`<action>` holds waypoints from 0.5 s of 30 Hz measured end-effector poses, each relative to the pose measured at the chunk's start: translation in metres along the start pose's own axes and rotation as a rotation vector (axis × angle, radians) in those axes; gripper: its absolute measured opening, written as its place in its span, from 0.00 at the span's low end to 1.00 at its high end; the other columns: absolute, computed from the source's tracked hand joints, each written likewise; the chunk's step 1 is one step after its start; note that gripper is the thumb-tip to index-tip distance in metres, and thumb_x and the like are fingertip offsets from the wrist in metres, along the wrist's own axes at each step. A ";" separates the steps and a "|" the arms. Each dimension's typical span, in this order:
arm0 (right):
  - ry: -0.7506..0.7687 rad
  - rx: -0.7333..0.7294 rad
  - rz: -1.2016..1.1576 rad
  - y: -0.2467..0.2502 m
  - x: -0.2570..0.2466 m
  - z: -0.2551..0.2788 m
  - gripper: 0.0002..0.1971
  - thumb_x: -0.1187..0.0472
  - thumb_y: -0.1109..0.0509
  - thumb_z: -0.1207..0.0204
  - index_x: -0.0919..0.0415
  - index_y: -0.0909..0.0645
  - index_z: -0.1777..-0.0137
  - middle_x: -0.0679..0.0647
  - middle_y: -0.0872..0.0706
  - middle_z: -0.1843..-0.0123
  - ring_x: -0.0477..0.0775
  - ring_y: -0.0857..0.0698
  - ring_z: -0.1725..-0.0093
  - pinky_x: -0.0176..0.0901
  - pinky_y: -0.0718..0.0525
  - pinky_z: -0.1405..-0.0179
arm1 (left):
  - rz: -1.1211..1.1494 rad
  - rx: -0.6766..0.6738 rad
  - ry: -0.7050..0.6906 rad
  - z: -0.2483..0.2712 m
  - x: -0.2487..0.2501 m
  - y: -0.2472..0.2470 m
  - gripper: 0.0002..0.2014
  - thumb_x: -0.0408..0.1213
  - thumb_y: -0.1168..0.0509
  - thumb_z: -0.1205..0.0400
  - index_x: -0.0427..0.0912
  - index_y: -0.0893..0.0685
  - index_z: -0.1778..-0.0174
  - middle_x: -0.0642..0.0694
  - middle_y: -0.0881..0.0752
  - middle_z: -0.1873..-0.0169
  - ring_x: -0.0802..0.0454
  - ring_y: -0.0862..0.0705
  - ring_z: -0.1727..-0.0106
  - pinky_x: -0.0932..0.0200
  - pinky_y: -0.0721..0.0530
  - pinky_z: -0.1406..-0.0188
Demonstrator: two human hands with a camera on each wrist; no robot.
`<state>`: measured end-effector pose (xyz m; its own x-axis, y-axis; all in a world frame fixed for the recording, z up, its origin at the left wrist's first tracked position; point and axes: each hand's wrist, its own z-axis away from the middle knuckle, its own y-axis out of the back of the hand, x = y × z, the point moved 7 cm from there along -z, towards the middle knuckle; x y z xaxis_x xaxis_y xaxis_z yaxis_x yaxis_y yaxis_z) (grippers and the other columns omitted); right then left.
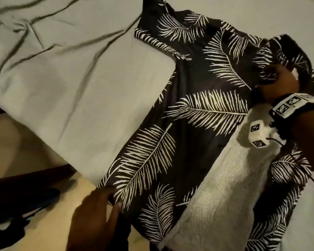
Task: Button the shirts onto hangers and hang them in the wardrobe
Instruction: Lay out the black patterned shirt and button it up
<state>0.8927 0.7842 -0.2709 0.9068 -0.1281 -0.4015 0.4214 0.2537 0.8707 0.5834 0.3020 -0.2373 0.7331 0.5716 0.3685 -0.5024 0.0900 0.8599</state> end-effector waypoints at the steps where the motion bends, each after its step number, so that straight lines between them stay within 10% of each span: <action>1: 0.006 0.009 0.003 0.000 0.000 0.001 0.29 0.58 0.23 0.27 0.57 0.23 0.25 0.62 0.17 0.28 0.63 0.20 0.28 0.46 0.28 0.27 | 0.028 -0.037 0.092 -0.004 -0.018 -0.009 0.17 0.51 0.36 0.17 0.50 0.20 0.35 0.44 0.14 0.46 0.47 0.16 0.47 0.49 0.16 0.58; 4: 0.053 0.085 0.031 0.007 -0.004 0.000 0.36 0.46 0.32 0.36 0.58 0.21 0.25 0.64 0.17 0.29 0.66 0.20 0.28 0.52 0.28 0.22 | 0.022 -0.021 0.249 -0.022 -0.046 -0.015 0.15 0.45 0.29 0.19 0.48 0.18 0.37 0.46 0.18 0.44 0.44 0.18 0.45 0.41 0.16 0.49; 7: 0.073 0.040 0.114 0.001 -0.003 -0.005 0.29 0.52 0.29 0.27 0.59 0.22 0.26 0.67 0.17 0.30 0.70 0.20 0.29 0.55 0.27 0.24 | 0.101 -0.054 0.236 -0.029 -0.049 -0.020 0.06 0.39 0.28 0.18 0.53 0.20 0.53 0.51 0.20 0.54 0.51 0.19 0.56 0.45 0.18 0.56; 11: 0.006 -0.020 0.254 -0.004 0.002 -0.011 0.32 0.55 0.29 0.21 0.63 0.35 0.20 0.76 0.22 0.30 0.78 0.23 0.30 0.67 0.25 0.27 | 0.251 -0.109 0.481 -0.020 -0.084 -0.027 0.01 0.41 0.33 0.14 0.51 0.19 0.50 0.58 0.18 0.65 0.50 0.18 0.61 0.50 0.23 0.57; 15: -0.019 0.064 0.468 0.015 -0.018 -0.002 0.25 0.49 0.31 0.21 0.53 0.27 0.25 0.74 0.33 0.24 0.84 0.27 0.30 0.74 0.26 0.28 | 0.455 -0.150 0.532 -0.014 -0.090 -0.035 0.12 0.40 0.26 0.19 0.61 0.22 0.53 0.67 0.17 0.62 0.51 0.13 0.59 0.54 0.23 0.58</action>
<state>0.8827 0.7918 -0.2512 0.9986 -0.0318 0.0434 -0.0350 0.2285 0.9729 0.5285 0.2588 -0.3054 0.1319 0.8959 0.4242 -0.7910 -0.1628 0.5898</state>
